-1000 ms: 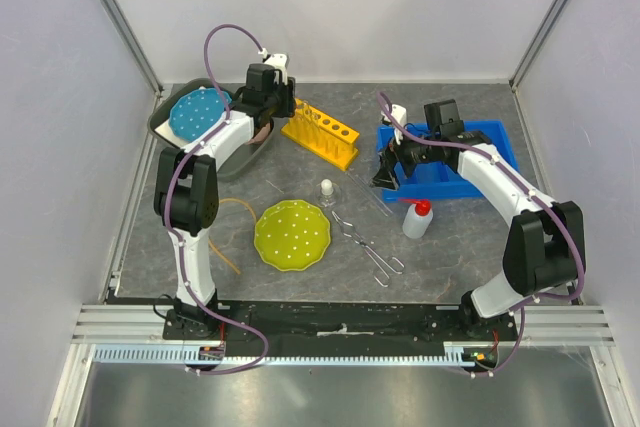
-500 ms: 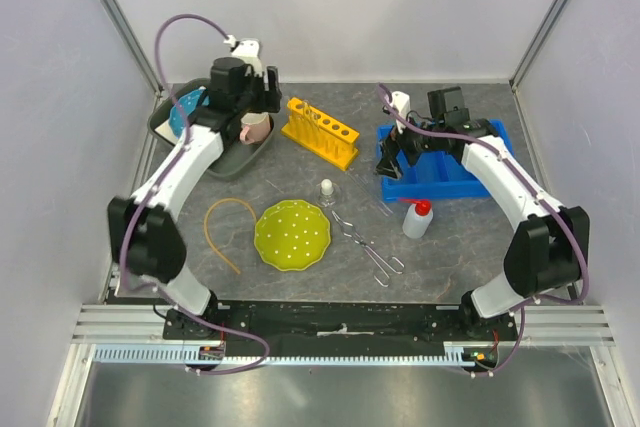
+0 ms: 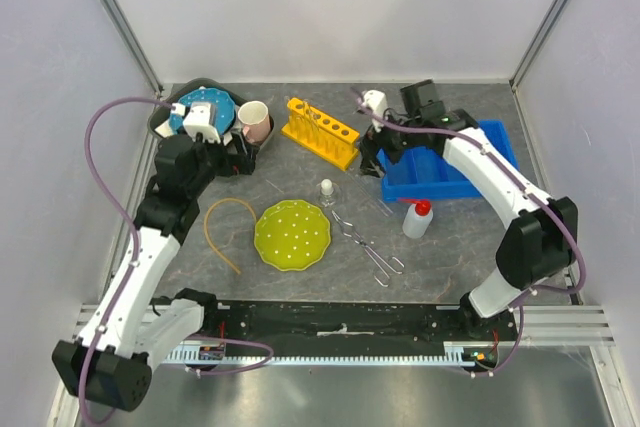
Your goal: Organize the chemistry lab equipment
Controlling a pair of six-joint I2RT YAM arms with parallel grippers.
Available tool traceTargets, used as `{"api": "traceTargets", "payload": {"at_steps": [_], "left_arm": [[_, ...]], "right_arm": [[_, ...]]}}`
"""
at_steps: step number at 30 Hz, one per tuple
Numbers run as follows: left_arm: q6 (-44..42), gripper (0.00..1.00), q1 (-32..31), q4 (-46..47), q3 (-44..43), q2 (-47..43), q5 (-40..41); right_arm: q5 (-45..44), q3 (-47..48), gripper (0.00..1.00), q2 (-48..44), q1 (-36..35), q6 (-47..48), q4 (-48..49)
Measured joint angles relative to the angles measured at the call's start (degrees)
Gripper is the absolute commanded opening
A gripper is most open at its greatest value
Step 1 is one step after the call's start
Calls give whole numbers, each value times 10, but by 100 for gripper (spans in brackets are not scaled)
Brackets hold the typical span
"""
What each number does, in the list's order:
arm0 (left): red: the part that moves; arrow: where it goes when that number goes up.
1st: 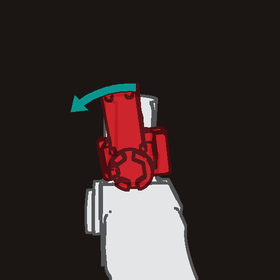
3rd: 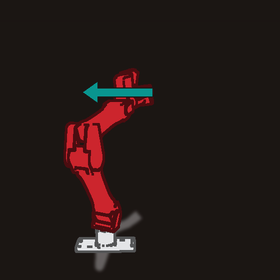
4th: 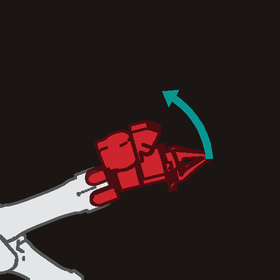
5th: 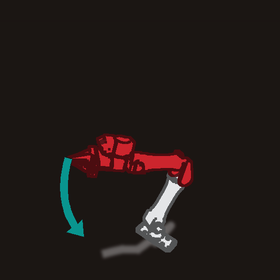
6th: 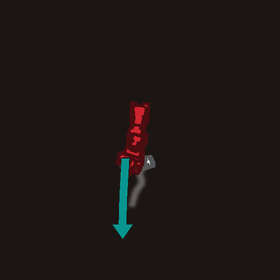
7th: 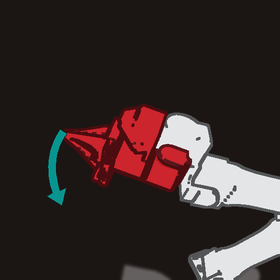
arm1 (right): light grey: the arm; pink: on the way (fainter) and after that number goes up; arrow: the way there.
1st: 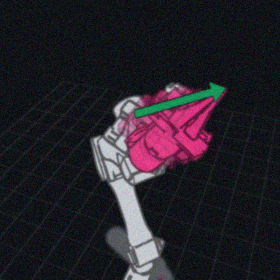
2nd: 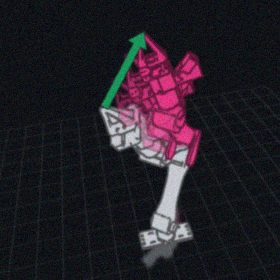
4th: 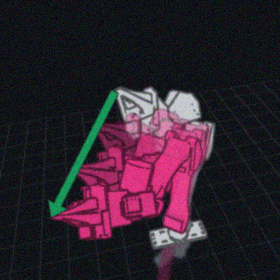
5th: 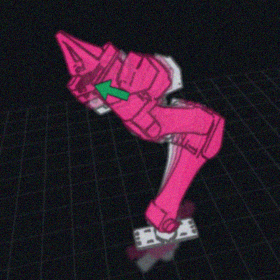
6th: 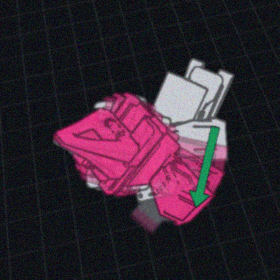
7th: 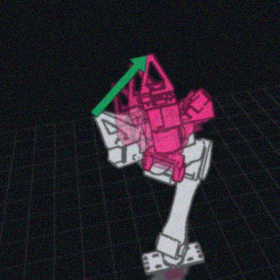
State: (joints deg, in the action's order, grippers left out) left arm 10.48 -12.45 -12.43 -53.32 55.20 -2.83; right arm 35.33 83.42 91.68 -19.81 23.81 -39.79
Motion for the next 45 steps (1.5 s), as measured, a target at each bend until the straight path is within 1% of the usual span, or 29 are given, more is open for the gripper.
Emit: {"api": "traceTargets", "payload": {"at_steps": [3,6,11,14,15,17,18,20,21,22,28,35,45], "left_arm": [[4,100,0,-23,40,-60,-34],[4,100,0,-30,66,-103,-58],[4,98,0,-36,115,-134,-79],[4,98,0,-53,134,-126,-80],[3,98,0,-57,136,-122,-79],[3,98,0,-64,136,-120,-78],[3,98,0,-65,136,-120,-77],[2,98,0,-65,136,-120,-75],[1,98,0,-66,136,-121,-73],[1,98,0,-67,136,-121,-72],[0,98,0,-68,136,-122,-71],[0,98,0,-69,136,-126,-71],[0,98,0,-69,136,-127,-71]], "right_arm": [[-63,1,98,14,-58,3,-9],[-105,2,97,32,-92,4,-15],[-167,7,84,77,-92,-2,-13],[-197,14,73,108,-88,-11,-10],[-204,17,65,116,-88,-15,-10],[-220,22,58,137,-89,-21,-9],[-224,23,51,145,-89,-24,-6],[-231,23,45,159,-89,-29,-5],[-233,23,40,163,-89,-30,-6],[-234,23,37,166,-89,-32,-5],[-236,6,32,167,-89,-35,15],[-238,-33,32,167,-90,-34,28],[-237,-34,33,169,-102,-34,29]]}}
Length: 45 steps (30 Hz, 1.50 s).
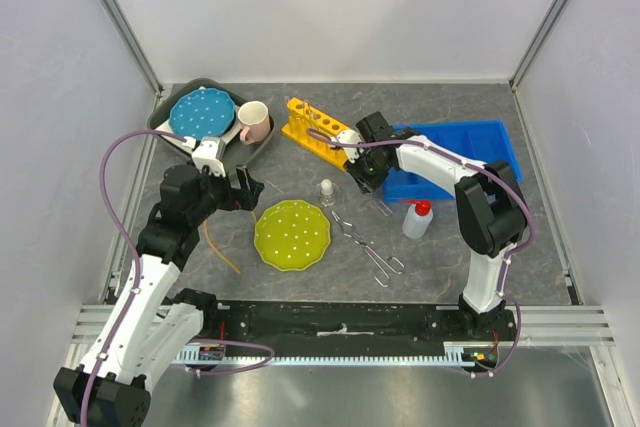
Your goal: Organize the chemistry lab equipment
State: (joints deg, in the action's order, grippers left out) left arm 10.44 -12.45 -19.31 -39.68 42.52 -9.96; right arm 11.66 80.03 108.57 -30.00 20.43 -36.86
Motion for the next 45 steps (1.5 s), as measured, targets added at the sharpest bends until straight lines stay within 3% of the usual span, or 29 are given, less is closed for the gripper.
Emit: {"api": "traceTargets", "payload": {"at_steps": [36,45], "left_arm": [[0,98,0,-2,0,-6,-1],[0,97,0,-1,0,-6,-4]], "right_arm": [[-47,16,41,67,-32,3,-3],[-50,25,26,72,-33,-5,-11]]}}
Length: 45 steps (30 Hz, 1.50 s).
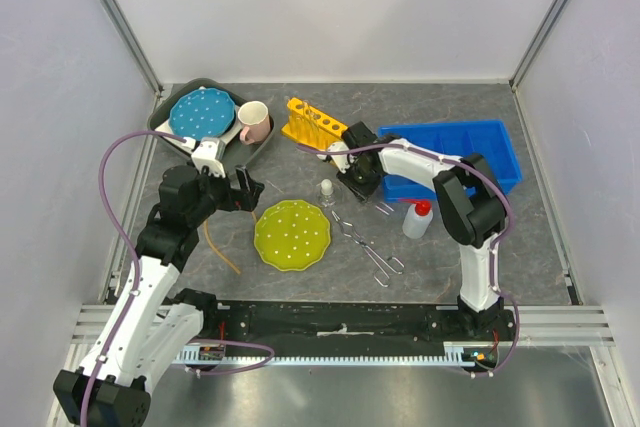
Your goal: Organize the chemistry lab equipment
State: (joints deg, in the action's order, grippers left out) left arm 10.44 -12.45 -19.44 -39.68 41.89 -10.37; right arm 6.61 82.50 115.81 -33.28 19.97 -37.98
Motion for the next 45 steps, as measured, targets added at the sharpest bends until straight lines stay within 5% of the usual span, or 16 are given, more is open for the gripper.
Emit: {"api": "traceTargets", "payload": {"at_steps": [14,25,33,45], "left_arm": [[99,95,0,57,18,10,-133],[385,92,-2,304,99,55,-261],[538,91,-53,420,110,132,-246],[572,73,-165,416,8,271,-167]], "right_arm": [[63,9,22,-71,6,-24,-7],[210,-10,22,-187,60,-42,7],[326,-62,22,-244,58,-31,16],[415,-87,23,-270,57,-22,24]]}}
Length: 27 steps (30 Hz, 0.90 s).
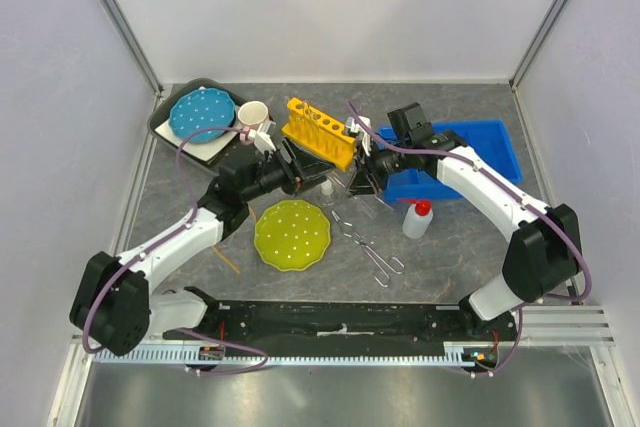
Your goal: Organize the chemistry lab equipment
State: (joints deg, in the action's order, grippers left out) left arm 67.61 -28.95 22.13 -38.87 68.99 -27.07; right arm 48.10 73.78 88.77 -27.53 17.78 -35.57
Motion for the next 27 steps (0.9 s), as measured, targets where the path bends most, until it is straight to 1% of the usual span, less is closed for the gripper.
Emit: {"api": "traceTargets", "payload": {"at_steps": [2,8,12,17,18,20,23,26,27], "left_arm": [[-4,71,-6,-21,-18,12,14],[-42,59,-25,-85,-77,35,47],[-81,51,-37,-131,-110,49,62],[-133,47,-53,-193,-141,60,77],[-143,43,-55,-205,-145,60,80],[-163,41,-57,-228,-153,60,85],[-192,34,-59,-256,-165,60,89],[-214,22,-58,-279,-178,61,90],[-217,16,-59,-281,-182,63,87]], "right_arm": [[8,-4,23,-4,0,0,1],[23,-11,23,-8,0,1,6],[26,-13,23,-8,0,2,8],[26,-16,23,-9,0,5,9],[26,-17,23,-9,0,5,9],[26,-18,23,-9,0,6,9],[26,-18,23,-9,0,7,10],[26,-18,23,-10,0,10,12],[26,-18,24,-10,0,12,13]]}}
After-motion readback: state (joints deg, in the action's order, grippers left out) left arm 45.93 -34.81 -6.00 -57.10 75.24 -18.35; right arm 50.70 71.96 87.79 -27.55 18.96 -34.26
